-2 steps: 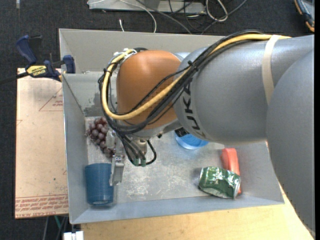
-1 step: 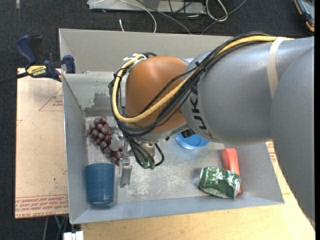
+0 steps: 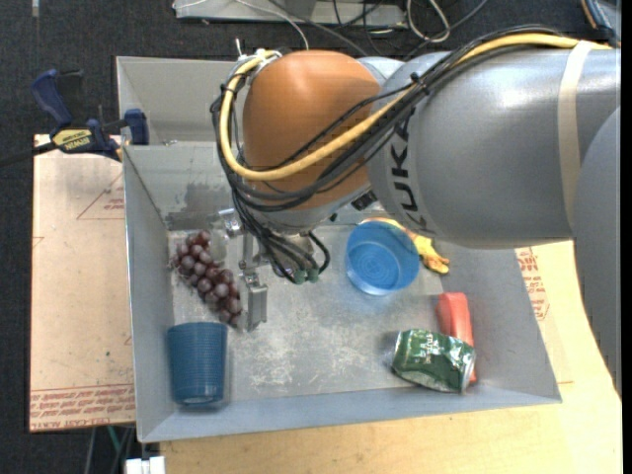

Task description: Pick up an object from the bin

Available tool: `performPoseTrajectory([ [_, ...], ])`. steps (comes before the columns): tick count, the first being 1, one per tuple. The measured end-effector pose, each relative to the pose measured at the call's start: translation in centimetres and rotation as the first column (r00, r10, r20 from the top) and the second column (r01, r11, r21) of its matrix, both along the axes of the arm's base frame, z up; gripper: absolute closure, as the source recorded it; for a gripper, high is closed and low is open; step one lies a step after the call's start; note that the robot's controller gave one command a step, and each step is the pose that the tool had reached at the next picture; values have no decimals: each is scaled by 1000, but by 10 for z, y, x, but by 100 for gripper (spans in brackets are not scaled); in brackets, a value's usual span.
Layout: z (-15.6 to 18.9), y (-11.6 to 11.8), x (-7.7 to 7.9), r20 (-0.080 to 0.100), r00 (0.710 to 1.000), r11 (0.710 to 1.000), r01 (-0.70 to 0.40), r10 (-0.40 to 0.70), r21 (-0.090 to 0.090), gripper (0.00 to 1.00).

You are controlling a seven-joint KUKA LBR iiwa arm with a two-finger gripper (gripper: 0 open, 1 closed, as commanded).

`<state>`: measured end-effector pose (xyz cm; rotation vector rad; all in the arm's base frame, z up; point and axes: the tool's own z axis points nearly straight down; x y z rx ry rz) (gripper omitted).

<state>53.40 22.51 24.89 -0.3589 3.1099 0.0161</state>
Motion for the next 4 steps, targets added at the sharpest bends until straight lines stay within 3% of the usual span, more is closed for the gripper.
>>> performPoseTrajectory([
  [1,34,-61,44,-3,989,989,147,-147,-6,0],
  [2,-26,-9,97,8,1000,1000,3,-3,5,0],
  [3,-36,-8,95,-1,1000,1000,3,-3,2,0],
  [4,31,-18,68,1,992,992,125,-125,4,0],
])
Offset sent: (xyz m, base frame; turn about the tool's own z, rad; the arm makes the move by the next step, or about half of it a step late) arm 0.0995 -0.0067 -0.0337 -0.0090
